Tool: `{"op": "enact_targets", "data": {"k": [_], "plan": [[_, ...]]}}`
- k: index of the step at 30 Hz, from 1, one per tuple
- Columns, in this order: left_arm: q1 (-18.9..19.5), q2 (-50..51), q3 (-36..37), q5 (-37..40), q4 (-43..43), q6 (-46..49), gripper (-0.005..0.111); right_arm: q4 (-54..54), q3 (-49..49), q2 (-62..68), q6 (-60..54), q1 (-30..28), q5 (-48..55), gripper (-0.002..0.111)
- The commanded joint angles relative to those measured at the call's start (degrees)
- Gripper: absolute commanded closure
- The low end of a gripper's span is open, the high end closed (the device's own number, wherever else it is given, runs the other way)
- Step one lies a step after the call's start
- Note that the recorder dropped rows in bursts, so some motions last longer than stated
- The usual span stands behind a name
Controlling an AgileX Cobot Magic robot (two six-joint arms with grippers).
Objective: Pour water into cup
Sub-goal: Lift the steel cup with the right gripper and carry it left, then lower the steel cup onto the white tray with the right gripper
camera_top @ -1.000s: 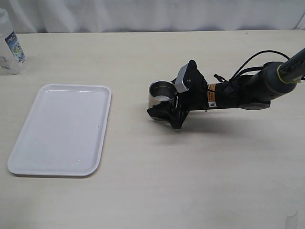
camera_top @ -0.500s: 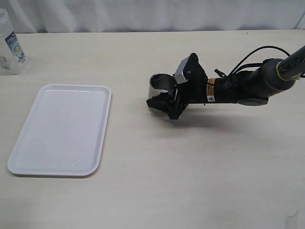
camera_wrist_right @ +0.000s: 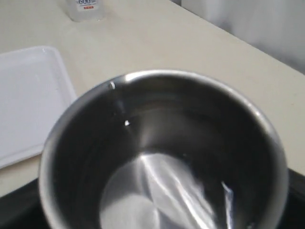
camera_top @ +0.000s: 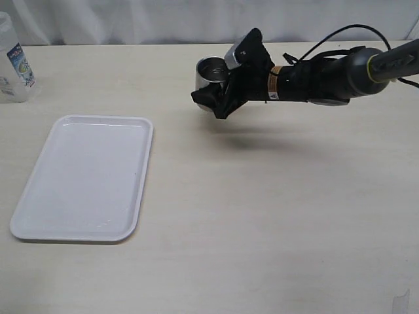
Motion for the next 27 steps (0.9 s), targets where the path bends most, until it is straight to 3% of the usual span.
{"op": "enact_targets", "data": {"k": [1, 15, 27], "plan": [[0.2, -0.2, 0.1, -0.4, 0.1, -0.3, 0.107, 0.8, -4.7, -0.6, 1.0, 2.3, 0.5, 0.104], [0.2, -0.2, 0.1, -0.4, 0.1, -0.3, 0.107, 0.8, -18.4, 7.6, 10.4, 6.3, 1.9, 0.104], [0.2, -0.2, 0.1, -0.4, 0.1, -0.3, 0.107, 1.1, -19.3, 8.7, 10.9, 8.7, 4.7, 0.104]]}}
